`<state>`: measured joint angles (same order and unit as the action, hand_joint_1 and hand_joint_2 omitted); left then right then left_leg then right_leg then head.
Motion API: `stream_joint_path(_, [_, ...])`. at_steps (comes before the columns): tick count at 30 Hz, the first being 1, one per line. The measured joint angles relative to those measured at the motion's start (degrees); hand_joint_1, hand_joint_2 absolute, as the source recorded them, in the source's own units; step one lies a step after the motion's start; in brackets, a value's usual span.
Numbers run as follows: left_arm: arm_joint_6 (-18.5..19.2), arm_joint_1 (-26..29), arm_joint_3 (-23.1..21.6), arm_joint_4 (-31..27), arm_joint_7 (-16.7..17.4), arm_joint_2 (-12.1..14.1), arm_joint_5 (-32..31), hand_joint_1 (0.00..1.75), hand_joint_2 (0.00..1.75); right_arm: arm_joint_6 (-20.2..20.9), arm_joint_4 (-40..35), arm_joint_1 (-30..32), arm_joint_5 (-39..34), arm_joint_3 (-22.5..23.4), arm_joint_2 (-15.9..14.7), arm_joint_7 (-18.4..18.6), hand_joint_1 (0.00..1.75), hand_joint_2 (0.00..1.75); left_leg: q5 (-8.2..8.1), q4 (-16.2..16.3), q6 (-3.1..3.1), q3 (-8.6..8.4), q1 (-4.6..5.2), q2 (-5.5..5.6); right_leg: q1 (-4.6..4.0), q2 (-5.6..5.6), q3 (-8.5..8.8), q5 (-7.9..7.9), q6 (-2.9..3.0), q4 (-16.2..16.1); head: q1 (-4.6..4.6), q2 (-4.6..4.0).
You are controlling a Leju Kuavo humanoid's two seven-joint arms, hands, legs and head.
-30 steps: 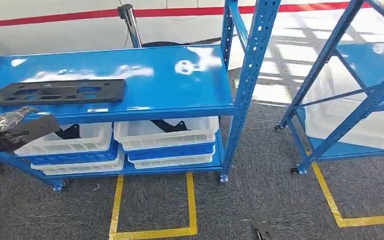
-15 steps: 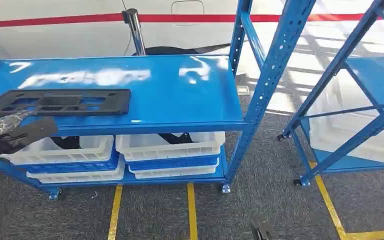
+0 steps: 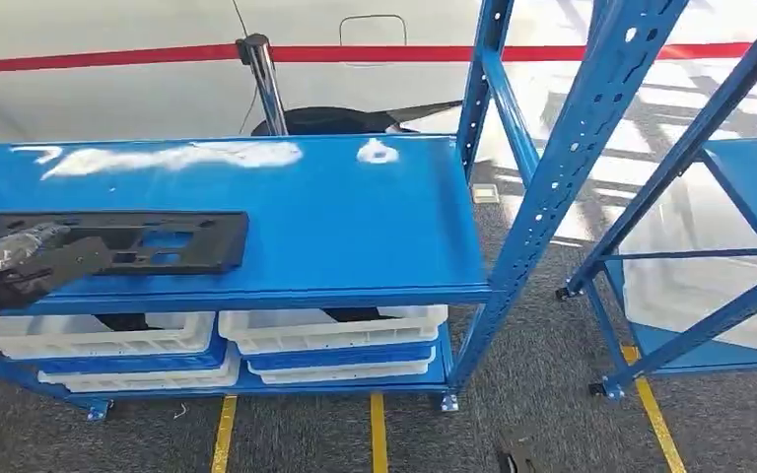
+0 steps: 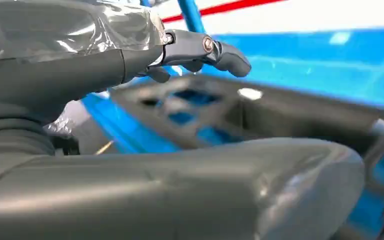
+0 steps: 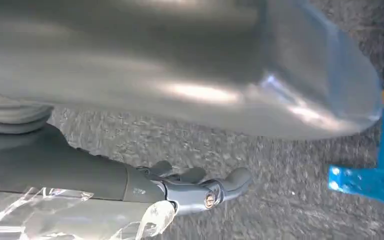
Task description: Take the parts from the cabinet and place them on the table.
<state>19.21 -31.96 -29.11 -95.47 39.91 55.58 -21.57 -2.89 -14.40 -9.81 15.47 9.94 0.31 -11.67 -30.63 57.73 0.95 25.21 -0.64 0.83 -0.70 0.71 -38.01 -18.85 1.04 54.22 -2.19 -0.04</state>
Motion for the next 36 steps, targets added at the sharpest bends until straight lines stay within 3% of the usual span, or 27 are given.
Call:
stream_joint_path(1, [0.0,0.0,0.1,0.0,0.0,0.2,0.0,0.0,0.0,0.0,0.0,0.0,-0.1,0.0,-0.1,0.0,0.0,0.0,-1.29,4.1,-0.35,2.4,-0.08,-0.05,0.07,-0.03,0.29,-0.34,0.27,0.0,-0.04,0.0])
stream_joint_path(3, [0.2,1.1,0.6,0.1,0.0,0.4,0.5,0.0,0.0,-0.1,0.0,-0.1,-0.5,-0.2,-0.1,0.1,0.0,0.0,-5.75,11.6,-0.95,7.84,-0.4,-0.06,0.23,0.04,0.69,-1.03,0.23,0.0,-0.09,0.0])
stream_joint_path(4, [0.3,1.6,0.8,0.1,0.1,0.5,0.7,0.0,0.0,-0.1,0.0,-0.1,-0.5,-0.4,-0.1,0.1,0.0,0.0,-6.96,13.4,-1.09,9.84,-0.57,-0.07,0.28,0.13,0.98,-1.38,0.11,0.1,-0.09,0.02])
stream_joint_path(5, [0.3,1.9,0.9,0.1,0.1,0.5,0.9,0.0,0.0,-0.1,0.0,0.0,-0.5,-0.6,-0.1,0.1,0.0,0.0,-6.24,12.6,-1.27,10.69,-0.76,-0.09,0.41,0.21,1.42,-1.75,-0.08,0.1,-0.09,0.02])
stream_joint_path(6, [0.3,2.2,1.1,0.2,0.1,0.5,1.2,0.0,0.0,0.0,0.0,0.1,-0.5,-0.7,0.0,0.1,0.0,0.0,-3.46,9.4,-1.74,10.34,-0.98,-0.14,0.57,0.28,1.98,-2.17,-0.36,0.1,-0.09,0.02])
stream_joint_path(8, [0.2,2.6,1.4,0.2,0.0,0.5,1.9,0.0,0.0,0.0,0.0,0.2,-0.6,-0.9,0.0,0.1,0.0,0.0,5.48,-0.9,-2.75,7.97,-1.77,-0.2,0.83,0.34,3.06,-2.9,-1.09,0.2,-0.11,0.02])
stream_joint_path(9, [0.2,2.9,1.4,0.4,-0.3,0.3,2.2,0.0,0.0,0.0,0.0,0.2,-0.7,-0.9,-0.1,0.1,0.0,0.0,6.69,-2.6,-3.05,7.9,-1.78,-0.37,0.72,0.47,3.31,-3.14,-1.46,0.2,-0.11,0.0])
stream_joint_path(10, [0.2,3.2,1.3,0.5,-0.4,0.3,2.5,0.0,0.0,-0.2,0.0,-0.1,-0.7,-0.9,-0.2,0.1,0.0,0.0,5.21,-3.3,-1.93,8.04,-1.14,-0.43,0.63,0.6,3.09,-3.19,-1.65,0.3,-0.11,0.0])
stream_joint_path(11, [0.1,3.7,1.4,0.5,-0.5,0.3,2.5,0.0,0.0,-0.2,0.0,0.0,-0.7,-1.0,-0.2,0.1,0.0,0.0,6.52,-2.9,-1.05,7.54,-1.11,-0.38,0.56,0.61,2.89,-3.32,-1.84,0.3,-0.09,0.02])
stream_joint_path(13, [0.0,4.0,1.4,0.6,-0.5,0.3,2.7,0.0,0.0,-0.2,0.0,0.1,-0.9,-1.0,-0.2,0.1,0.0,0.0,6.49,-2.6,-0.41,7.53,-1.07,-0.31,0.61,0.7,3.2,-3.51,-2.11,0.4,-0.04,0.0])
stream_joint_path(14, [0.0,4.0,1.7,0.6,-0.5,0.3,2.9,0.0,1.75,-0.2,0.0,0.0,-1.0,-1.0,-0.2,0.1,0.0,0.0,6.56,-2.7,0.04,7.19,-1.17,-0.34,0.78,0.49,3.11,-4.08,-2.51,0.9,-0.04,0.02])
stream_joint_path(16, [-0.4,4.0,2.2,0.6,-1.1,0.3,3.5,0.0,1.75,-0.3,0.0,0.0,-1.0,-1.0,-0.2,0.1,0.0,0.0,6.25,-2.7,0.79,6.63,-0.94,-0.42,0.78,-0.19,0.56,-7.31,-2.86,7.3,0.09,0.0])
stream_joint_path(18, [-0.9,4.2,2.2,0.6,-2.2,0.2,4.7,0.0,1.75,-0.3,0.0,0.0,-1.2,-1.2,-0.1,0.1,0.0,0.0,5.99,-2.7,1.19,6.42,-0.6,-0.48,0.8,-0.24,-4.06,-10.9,-2.89,16.4,0.09,0.02])
stream_joint_path(19, [-1.4,4.4,2.2,0.7,-2.9,0.0,5.5,0.0,1.75,-0.4,0.0,0.0,-1.3,-1.3,-0.1,0.1,0.0,0.0,5.91,-2.7,1.32,6.36,-0.35,-0.47,0.76,-0.25,-6.29,-11.95,-2.74,20.3,0.09,0.02])
stream_joint_path(20, [-1.7,4.5,2.2,0.7,-3.6,-0.1,6.3,0.0,1.75,-0.4,0.0,0.1,-1.4,-1.4,-0.1,0.1,0.0,0.0,5.83,-2.7,1.45,6.28,-0.16,-0.44,0.72,-0.24,-6.84,-11.51,-2.49,20.8,0.09,0.02])
stream_joint_path(21, [-2.0,4.7,2.2,0.7,-4.7,-0.3,7.5,0.0,1.75,-0.4,0.0,0.1,-1.6,-1.5,-0.1,0.1,0.0,0.0,5.74,-2.7,1.58,6.14,0.07,-0.36,0.61,-0.24,-5.88,-9.8,-2.09,18.4,0.09,0.02])
stream_joint_path(23, [-2.4,4.8,2.3,0.6,-6.6,-0.7,9.1,0.0,1.75,-0.5,0.0,0.1,-1.7,-1.7,-0.2,0.0,0.0,0.0,5.53,-2.7,1.79,5.73,0.53,-0.27,0.03,-0.17,-0.93,-4.87,-0.67,8.3,0.09,0.02])
stream_joint_path(24, [-2.5,4.8,2.2,0.6,-7.2,-0.9,9.6,0.0,1.75,-0.6,0.0,0.1,-1.8,-1.8,-0.3,0.0,0.0,0.0,5.38,-2.7,1.84,5.57,0.39,-0.26,-0.46,-0.14,1.89,-3.13,0.32,3.1,0.09,0.0])
stream_joint_path(25, [-2.6,4.8,2.2,0.6,-7.7,-1.1,9.8,0.0,1.75,-0.6,0.0,0.0,-1.9,-1.9,-0.6,0.0,0.0,0.0,4.99,-2.5,1.44,5.68,1.34,-0.17,-0.59,-0.72,2.75,-3.69,0.34,1.1,0.07,0.02])
stream_joint_path(26, [-2.6,4.8,2.0,0.2,-8.1,-1.5,9.7,0.0,1.75,-0.5,0.0,-0.1,-1.9,-2.1,-0.4,-0.1,0.0,0.0,4.98,-2.7,1.39,5.78,0.72,-0.2,-0.59,-0.79,2.68,-3.61,-0.1,1.2,0.07,0.0])
stream_joint_path(28, [-2.3,4.5,1.2,-0.8,-8.5,-2.2,7.9,0.0,1.75,-0.5,0.0,0.0,-2.4,-2.3,-0.4,-0.2,0.0,0.0,4.87,-2.7,0.99,5.66,0.73,-0.3,-0.75,-0.68,2.72,-3.65,-0.15,1.1,0.07,0.0])
stream_joint_path(30, [-1.9,3.9,0.5,-1.6,-8.5,-2.5,5.5,0.0,1.75,-0.5,0.0,0.1,-2.5,-2.4,-0.3,-0.3,0.0,0.0,3.66,-1.2,0.42,6.17,0.49,-0.4,-0.11,-0.71,3.3,-3.31,-0.09,0.2,0.07,0.0])
stream_joint_path(31, [-1.7,3.4,0.2,-1.8,-8.5,-2.6,4.6,0.0,1.75,-0.5,0.0,0.1,-2.6,-2.4,-0.3,-0.3,0.0,0.0,1.73,2.0,0.14,7.68,0.53,-0.44,0.0,-0.69,3.31,-3.38,0.03,0.2,0.02,0.02])
stream_joint_path(33, [-1.4,3.0,-0.5,-1.9,-8.5,-2.8,3.4,0.0,1.75,-0.5,0.0,0.1,-2.9,-2.4,-0.3,-0.3,0.0,0.0,-2.27,11.4,-0.48,12.37,0.19,-0.44,0.05,-0.6,3.31,-3.43,0.05,0.3,0.0,0.0])
stream_joint_path(34, [-1.1,3.2,-1.0,-1.9,-8.5,-3.0,2.8,0.0,1.75,-0.5,0.0,0.1,-2.9,-2.4,-0.3,-0.3,0.0,0.0,-3.35,15.7,-0.84,14.71,-0.03,-0.45,0.1,-0.52,3.33,-3.49,0.03,0.3,0.0,0.0])
stream_joint_path(35, [-1.0,3.3,-1.4,-2.0,-8.5,-3.3,2.5,0.0,1.75,-0.5,0.0,0.2,-2.9,-2.5,-0.3,-0.3,0.0,0.0,-2.84,16.6,-1.09,15.61,-0.28,-0.46,0.19,-0.45,3.4,-3.55,-0.05,0.3,0.0,0.0])
stream_joint_path(36, [-1.0,3.2,-2.0,-2.1,-8.5,-3.5,1.8,0.0,1.75,-0.5,0.0,0.2,-2.9,-2.6,-0.2,-0.3,0.0,0.0,-1.09,14.6,-1.37,15.06,-0.53,-0.48,0.32,-0.39,3.47,-3.64,-0.19,0.3,0.0,0.0])
